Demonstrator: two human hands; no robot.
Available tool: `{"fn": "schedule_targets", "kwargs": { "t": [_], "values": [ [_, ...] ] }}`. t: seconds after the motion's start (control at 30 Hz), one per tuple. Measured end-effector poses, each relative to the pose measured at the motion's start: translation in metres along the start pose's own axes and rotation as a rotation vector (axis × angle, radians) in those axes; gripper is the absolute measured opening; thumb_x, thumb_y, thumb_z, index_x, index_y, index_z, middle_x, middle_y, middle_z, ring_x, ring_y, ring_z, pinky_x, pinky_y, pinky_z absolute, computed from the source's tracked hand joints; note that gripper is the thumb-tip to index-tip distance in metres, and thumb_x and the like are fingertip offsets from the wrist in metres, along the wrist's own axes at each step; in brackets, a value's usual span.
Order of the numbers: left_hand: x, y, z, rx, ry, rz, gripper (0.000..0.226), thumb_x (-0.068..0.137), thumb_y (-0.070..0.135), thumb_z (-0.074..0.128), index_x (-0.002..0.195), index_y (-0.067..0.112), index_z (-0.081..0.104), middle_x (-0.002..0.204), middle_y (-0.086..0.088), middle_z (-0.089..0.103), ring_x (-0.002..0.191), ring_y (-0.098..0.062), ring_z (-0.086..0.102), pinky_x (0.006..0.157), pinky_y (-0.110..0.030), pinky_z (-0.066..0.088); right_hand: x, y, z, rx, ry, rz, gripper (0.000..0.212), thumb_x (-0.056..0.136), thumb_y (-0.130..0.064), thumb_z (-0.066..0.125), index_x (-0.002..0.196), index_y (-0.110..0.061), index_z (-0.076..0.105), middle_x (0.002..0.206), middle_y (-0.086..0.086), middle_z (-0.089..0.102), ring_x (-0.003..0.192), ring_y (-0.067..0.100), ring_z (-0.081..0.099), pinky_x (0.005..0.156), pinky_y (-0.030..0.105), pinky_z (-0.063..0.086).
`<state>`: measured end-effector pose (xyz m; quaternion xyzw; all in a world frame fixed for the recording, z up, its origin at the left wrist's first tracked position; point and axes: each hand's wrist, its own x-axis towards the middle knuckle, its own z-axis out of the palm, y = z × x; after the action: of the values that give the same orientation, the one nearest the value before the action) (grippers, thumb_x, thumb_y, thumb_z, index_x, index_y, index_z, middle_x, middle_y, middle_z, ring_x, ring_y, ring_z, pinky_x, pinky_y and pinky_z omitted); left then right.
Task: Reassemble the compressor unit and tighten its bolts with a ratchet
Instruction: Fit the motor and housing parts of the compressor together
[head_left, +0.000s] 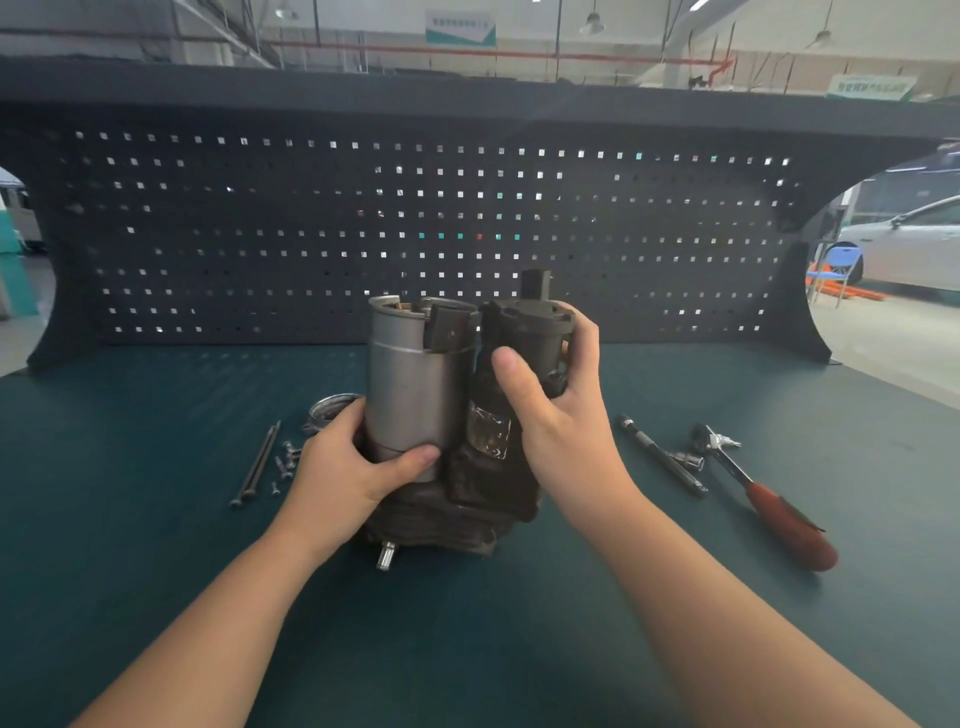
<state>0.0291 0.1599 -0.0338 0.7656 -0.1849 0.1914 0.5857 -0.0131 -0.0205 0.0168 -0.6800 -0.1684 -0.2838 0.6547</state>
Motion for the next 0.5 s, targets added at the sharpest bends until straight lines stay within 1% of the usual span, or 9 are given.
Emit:
{"fn": "schedule_targets", "kwargs": {
  "t": [0.07,0.17,0.23,0.33,0.4,0.43,0.47,0.5],
  "values": [
    [0.000,-0.001,0.000,-0.005,-0.004,-0.002,0.058,0.049,0.056,0.076,0.099,0.031,0.063,0.095,0.019,0.073,0.091,-0.001,0.068,0.075,-0.012,0.050,0.001,-0.001,0.000,0.001,-0.009,-0.006,0.062,0.076,-0.045,0.066,0.130,-0.031,0.039,0.135,0.011,0.048,0.124,0.023,0.051,0.105,0.048,0.041],
    [-0.001,-0.001,-0.001,0.001,0.002,-0.001,0.057,0.050,0.058,0.076,0.100,0.031,0.063,0.097,0.021,0.073,0.092,-0.001,0.068,0.076,-0.016,0.050,0.001,-0.001,0.002,0.019,-0.017,-0.001,0.066,0.070,-0.053,0.068,0.128,-0.036,0.040,0.135,0.009,0.049,0.125,0.022,0.051,0.105,0.047,0.041],
    [-0.001,-0.002,-0.001,0.010,0.001,-0.001,0.057,0.051,0.059,0.075,0.100,0.033,0.062,0.098,0.022,0.072,0.092,0.000,0.067,0.075,-0.016,0.049,0.000,0.000,0.003,0.027,-0.008,-0.003,0.066,0.067,-0.056,0.067,0.125,-0.040,0.040,0.135,0.007,0.049,0.124,0.020,0.051,0.105,0.046,0.042],
    [-0.002,-0.002,-0.002,0.034,-0.015,-0.004,0.056,0.052,0.060,0.074,0.100,0.036,0.061,0.097,0.027,0.071,0.093,0.003,0.066,0.075,-0.014,0.048,-0.003,0.000,0.004,0.032,0.004,-0.010,0.065,0.068,-0.058,0.066,0.125,-0.041,0.040,0.135,0.006,0.048,0.123,0.018,0.052,0.105,0.044,0.042],
    [-0.002,0.000,-0.004,0.071,-0.029,-0.001,0.057,0.051,0.063,0.073,0.101,0.039,0.060,0.098,0.027,0.070,0.094,0.006,0.065,0.076,-0.013,0.048,-0.006,0.001,0.004,0.029,0.012,-0.024,0.065,0.069,-0.061,0.060,0.126,-0.038,0.039,0.135,0.005,0.046,0.123,0.015,0.050,0.106,0.039,0.041],
    [-0.002,0.001,-0.005,0.093,-0.030,0.004,0.059,0.051,0.064,0.071,0.103,0.040,0.059,0.100,0.025,0.070,0.097,0.005,0.064,0.079,-0.015,0.049,-0.008,0.001,0.004,0.021,0.016,-0.028,0.065,0.071,-0.063,0.055,0.128,-0.036,0.038,0.135,0.003,0.044,0.124,0.012,0.048,0.107,0.036,0.040],
    [-0.002,0.003,-0.006,0.122,-0.027,0.016,0.062,0.052,0.066,0.069,0.108,0.040,0.058,0.106,0.021,0.069,0.102,0.004,0.062,0.085,-0.020,0.049,-0.010,0.001,0.005,0.014,0.021,-0.033,0.065,0.073,-0.065,0.049,0.129,-0.035,0.038,0.133,-0.001,0.043,0.124,0.008,0.045,0.108,0.030,0.037],
    [-0.002,0.005,-0.006,0.160,-0.026,0.030,0.066,0.054,0.067,0.067,0.114,0.041,0.056,0.113,0.019,0.066,0.108,0.001,0.060,0.090,-0.025,0.048,-0.012,0.000,0.005,0.011,0.031,-0.042,0.061,0.075,-0.066,0.042,0.129,-0.037,0.037,0.131,-0.009,0.041,0.125,0.004,0.041,0.108,0.023,0.034]
  ]
}}
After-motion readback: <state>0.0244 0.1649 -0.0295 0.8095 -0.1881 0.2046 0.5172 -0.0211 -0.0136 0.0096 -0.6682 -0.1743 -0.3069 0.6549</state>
